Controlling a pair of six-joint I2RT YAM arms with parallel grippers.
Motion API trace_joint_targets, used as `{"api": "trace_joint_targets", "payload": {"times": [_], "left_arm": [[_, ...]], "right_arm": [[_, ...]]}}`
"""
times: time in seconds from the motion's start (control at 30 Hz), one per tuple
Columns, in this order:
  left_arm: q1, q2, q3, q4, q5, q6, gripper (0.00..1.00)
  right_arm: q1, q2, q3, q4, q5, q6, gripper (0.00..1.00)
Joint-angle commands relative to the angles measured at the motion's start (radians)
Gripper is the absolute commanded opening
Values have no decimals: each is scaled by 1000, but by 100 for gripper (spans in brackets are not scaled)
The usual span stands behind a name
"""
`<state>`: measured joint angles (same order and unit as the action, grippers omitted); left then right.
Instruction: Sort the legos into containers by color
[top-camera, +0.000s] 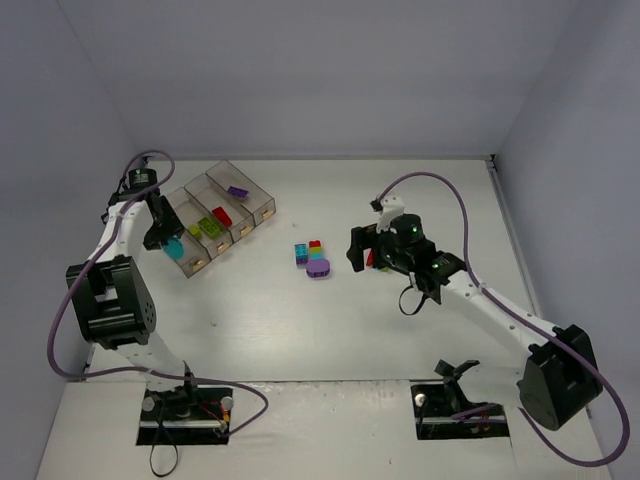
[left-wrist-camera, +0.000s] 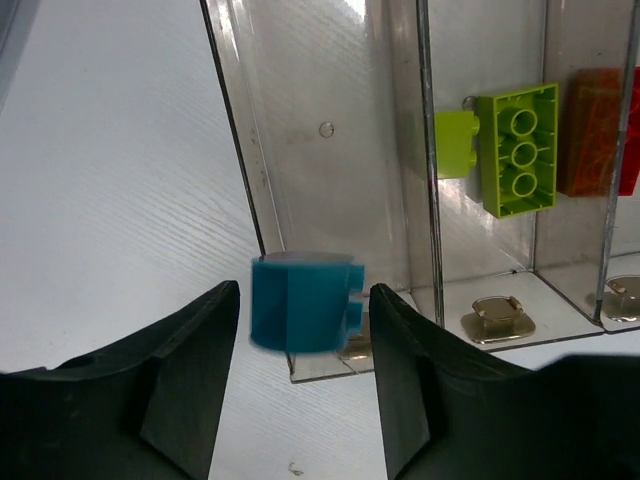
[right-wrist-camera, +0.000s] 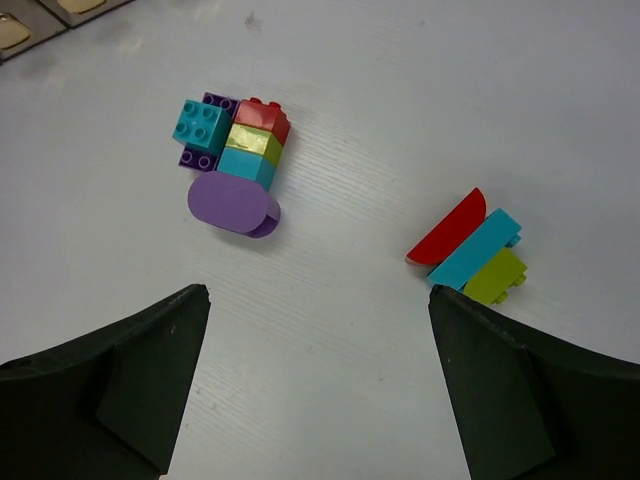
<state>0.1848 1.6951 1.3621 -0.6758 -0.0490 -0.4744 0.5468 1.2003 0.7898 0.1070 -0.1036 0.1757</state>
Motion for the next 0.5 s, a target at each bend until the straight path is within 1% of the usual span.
{"api": "trace_joint_targets", "payload": {"times": [0.0,0.03,0.07,0.17,0.33,0.37,0.47], "left_arm": [[7,-34,75,32,-9,14,49],[7,-38,78,32,0,13,53],[5,-46,78,33,6,11,59],[5,-80,77,32,27,10,68],[2,-136,77,4,49,-3,70],[1,-149,72,1,75,-7,70],[-22,-224,57,-14,109,-16,70]], "right_arm": [[11,54,54,39,-2,33,88],[13,86,63,39,-4,44,88],[18,108,81,40,-4,48,88],[31,186,121,40,1,74,88],[97,318,187,37,44,120,88],[108,340,198,34,53,140,88],[156,415,247,19,100,189,88]]}}
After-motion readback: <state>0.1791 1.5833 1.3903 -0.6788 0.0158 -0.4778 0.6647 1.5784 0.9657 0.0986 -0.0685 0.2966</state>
